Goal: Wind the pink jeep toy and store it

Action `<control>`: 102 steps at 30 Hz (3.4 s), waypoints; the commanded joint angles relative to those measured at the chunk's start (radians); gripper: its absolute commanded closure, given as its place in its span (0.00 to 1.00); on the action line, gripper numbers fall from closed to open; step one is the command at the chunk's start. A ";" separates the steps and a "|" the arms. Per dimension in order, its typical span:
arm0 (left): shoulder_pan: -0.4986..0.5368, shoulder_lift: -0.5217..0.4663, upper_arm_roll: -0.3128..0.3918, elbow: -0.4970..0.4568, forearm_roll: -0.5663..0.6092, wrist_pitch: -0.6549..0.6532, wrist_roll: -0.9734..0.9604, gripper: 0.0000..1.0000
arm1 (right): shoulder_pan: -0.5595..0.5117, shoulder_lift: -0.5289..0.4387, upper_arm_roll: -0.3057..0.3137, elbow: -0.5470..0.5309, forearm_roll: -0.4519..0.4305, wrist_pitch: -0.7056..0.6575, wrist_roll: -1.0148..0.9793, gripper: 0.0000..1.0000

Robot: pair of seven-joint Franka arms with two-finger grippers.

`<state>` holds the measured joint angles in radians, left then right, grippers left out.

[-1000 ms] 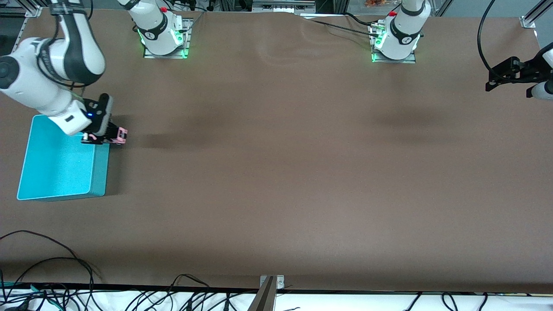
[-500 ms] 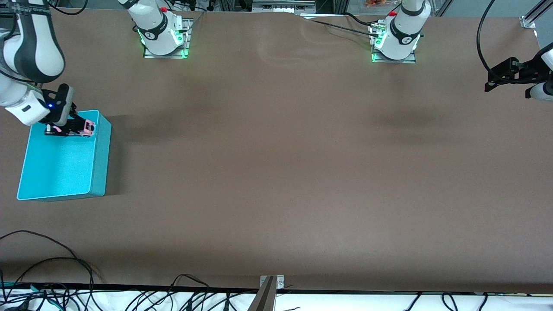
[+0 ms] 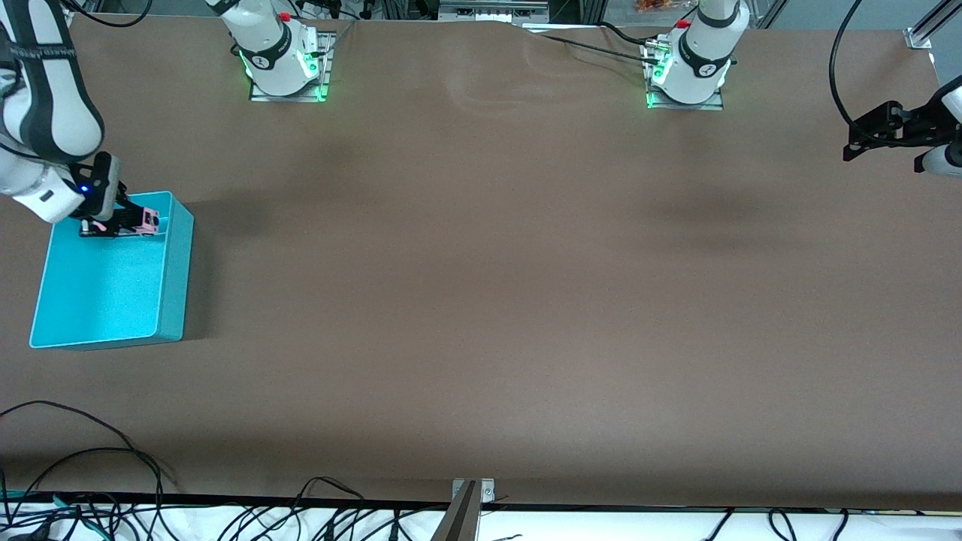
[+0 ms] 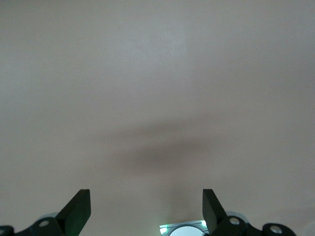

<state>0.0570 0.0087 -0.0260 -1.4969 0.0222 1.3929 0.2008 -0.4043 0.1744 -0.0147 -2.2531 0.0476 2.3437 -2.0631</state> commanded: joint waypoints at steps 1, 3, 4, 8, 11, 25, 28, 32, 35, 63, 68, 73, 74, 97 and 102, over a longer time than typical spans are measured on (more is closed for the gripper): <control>-0.006 0.017 -0.005 0.040 0.008 -0.009 0.005 0.00 | -0.004 0.054 0.002 0.037 0.012 0.034 -0.038 0.84; -0.006 0.016 -0.006 0.040 0.008 -0.009 0.005 0.00 | -0.004 0.080 -0.001 0.050 0.017 0.052 -0.063 0.84; -0.006 0.016 -0.006 0.040 0.008 -0.009 0.005 0.00 | -0.005 0.100 -0.004 0.061 0.021 0.058 -0.074 0.84; -0.003 0.016 -0.005 0.040 0.007 -0.009 0.006 0.00 | -0.005 0.172 -0.036 0.105 0.025 0.060 -0.088 0.84; -0.003 0.016 -0.006 0.041 0.007 -0.009 0.005 0.00 | -0.007 0.192 -0.036 0.125 0.025 0.059 -0.089 0.84; -0.005 0.016 -0.006 0.040 0.007 -0.009 0.005 0.00 | -0.001 0.198 -0.025 0.127 0.028 0.060 -0.071 0.43; -0.005 0.016 -0.006 0.041 0.007 -0.009 0.005 0.00 | 0.001 0.186 -0.018 0.127 0.028 0.057 -0.052 0.37; -0.005 0.016 -0.006 0.041 0.007 -0.009 0.005 0.00 | 0.001 0.163 -0.013 0.127 0.028 0.051 -0.046 0.37; -0.006 0.016 -0.006 0.041 0.007 -0.009 0.005 0.00 | 0.001 0.137 -0.001 0.127 0.028 0.049 -0.046 0.35; -0.008 0.014 -0.006 0.041 0.007 -0.009 0.003 0.00 | 0.168 -0.099 0.078 0.343 0.024 -0.351 0.842 0.30; -0.008 0.014 -0.006 0.041 0.007 -0.009 0.003 0.00 | 0.217 -0.098 0.079 0.428 0.021 -0.441 1.067 0.30; -0.008 0.014 -0.006 0.041 0.007 -0.009 0.003 0.00 | 0.254 -0.099 0.079 0.516 0.018 -0.491 1.185 0.30; -0.008 0.014 -0.006 0.041 0.007 -0.009 0.003 0.00 | 0.259 -0.099 0.079 0.532 0.018 -0.503 1.208 0.30; -0.008 0.014 -0.006 0.041 0.007 -0.009 0.003 0.00 | 0.306 -0.104 0.079 0.679 -0.029 -0.718 1.649 0.00; -0.006 0.014 -0.006 0.041 0.007 -0.009 0.003 0.00 | 0.331 -0.101 0.078 0.710 -0.094 -0.733 1.785 0.00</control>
<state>0.0502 0.0090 -0.0294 -1.4881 0.0222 1.3929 0.2008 -0.1054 0.0666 0.0702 -1.5947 0.0072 1.6554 -0.4011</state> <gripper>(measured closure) 0.000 0.000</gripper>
